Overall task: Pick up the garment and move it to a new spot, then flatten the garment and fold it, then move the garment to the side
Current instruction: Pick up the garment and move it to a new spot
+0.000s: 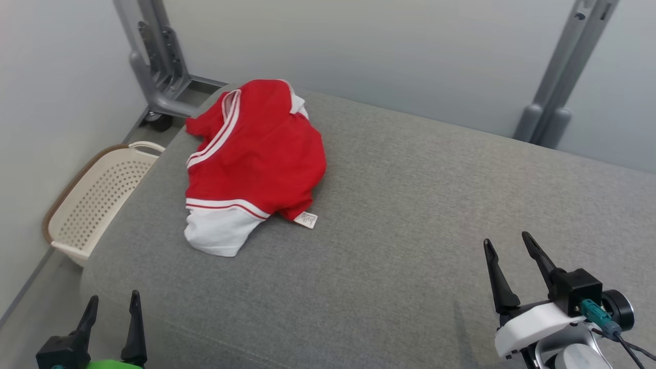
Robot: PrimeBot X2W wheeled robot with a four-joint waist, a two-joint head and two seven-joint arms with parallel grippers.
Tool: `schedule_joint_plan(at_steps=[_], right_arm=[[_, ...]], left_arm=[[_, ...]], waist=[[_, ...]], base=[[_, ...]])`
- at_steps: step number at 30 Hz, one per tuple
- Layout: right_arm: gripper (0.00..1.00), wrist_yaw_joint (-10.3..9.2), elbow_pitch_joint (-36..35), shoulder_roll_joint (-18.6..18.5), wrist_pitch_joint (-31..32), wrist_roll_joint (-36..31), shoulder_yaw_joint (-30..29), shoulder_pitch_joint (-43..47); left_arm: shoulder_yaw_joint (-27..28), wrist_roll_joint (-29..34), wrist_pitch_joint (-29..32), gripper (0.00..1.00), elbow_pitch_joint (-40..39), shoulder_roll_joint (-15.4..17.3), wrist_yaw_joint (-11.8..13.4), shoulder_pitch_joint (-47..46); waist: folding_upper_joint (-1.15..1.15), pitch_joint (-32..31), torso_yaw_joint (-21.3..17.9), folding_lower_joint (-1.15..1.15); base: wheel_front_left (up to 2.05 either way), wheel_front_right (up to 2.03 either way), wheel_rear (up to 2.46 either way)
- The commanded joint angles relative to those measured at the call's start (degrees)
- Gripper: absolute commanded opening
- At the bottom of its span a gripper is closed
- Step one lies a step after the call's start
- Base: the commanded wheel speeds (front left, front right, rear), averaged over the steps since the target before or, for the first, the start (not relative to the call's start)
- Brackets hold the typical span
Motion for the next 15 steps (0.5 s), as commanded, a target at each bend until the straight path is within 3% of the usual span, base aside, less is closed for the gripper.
schedule_joint_plan(at_steps=[1,11,15], right_arm=[[1.0,0.02,0.38,0.02,-0.19,0.37,0.7,-1.35],[1.0,0.01,0.41,-0.49,-0.19,0.49,0.52,-0.34],[1.0,0.01,-0.83,-1.51,-0.19,-0.31,0.24,-0.94]], left_arm=[[1.0,-0.14,-0.17,1.0,-0.73,-0.28,0.09,0.94],[-0.36,-1.73,-0.11,1.0,0.42,-1.75,0.09,-1.36],[-2.38,-8.03,0.81,1.0,4.7,-3.01,0.09,-6.55]], waist=[[0.0,0.03,5.38,0.0],[0.0,0.74,5.71,0.0],[0.0,4.24,3.83,0.0]], base=[[0.0,0.0,0.0],[0.0,0.0,0.0],[0.0,0.0,0.0]])
